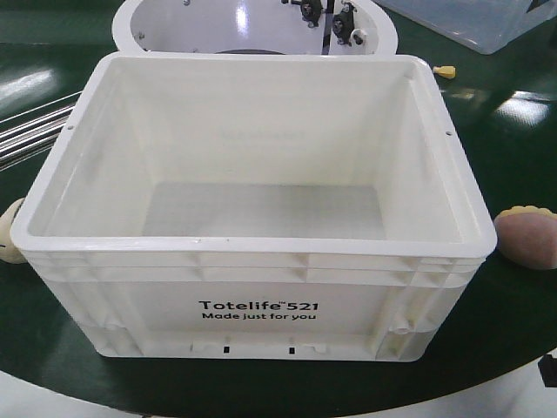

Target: Place moving items into box and shelve

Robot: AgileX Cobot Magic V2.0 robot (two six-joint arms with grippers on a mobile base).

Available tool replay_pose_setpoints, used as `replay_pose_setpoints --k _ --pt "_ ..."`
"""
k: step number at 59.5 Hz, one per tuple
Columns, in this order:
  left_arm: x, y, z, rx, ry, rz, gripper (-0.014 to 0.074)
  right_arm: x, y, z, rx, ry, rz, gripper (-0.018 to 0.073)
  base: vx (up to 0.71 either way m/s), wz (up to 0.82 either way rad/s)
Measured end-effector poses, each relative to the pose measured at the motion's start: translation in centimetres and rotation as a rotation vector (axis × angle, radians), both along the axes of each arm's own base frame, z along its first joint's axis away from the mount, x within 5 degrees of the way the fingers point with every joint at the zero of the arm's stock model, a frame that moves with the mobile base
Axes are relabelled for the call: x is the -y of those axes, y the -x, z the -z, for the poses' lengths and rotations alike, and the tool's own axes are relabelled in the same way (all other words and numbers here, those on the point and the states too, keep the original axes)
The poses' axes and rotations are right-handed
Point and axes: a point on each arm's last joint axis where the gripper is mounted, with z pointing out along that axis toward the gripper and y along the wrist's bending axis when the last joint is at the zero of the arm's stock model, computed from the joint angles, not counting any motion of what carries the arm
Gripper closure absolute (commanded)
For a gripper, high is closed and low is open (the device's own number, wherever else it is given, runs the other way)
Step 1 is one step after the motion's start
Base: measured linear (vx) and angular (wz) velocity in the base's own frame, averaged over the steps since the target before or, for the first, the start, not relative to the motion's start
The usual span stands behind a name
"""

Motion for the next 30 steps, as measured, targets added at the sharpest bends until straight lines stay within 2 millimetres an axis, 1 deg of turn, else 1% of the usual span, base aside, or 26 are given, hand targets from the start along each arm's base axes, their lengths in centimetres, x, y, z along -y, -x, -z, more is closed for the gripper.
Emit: replay_pose_setpoints --k 30 --pt "0.0 0.0 0.0 0.0 0.0 0.0 0.0603 0.0 0.0 0.0 0.0 0.0 0.0 0.0568 0.0 0.0"
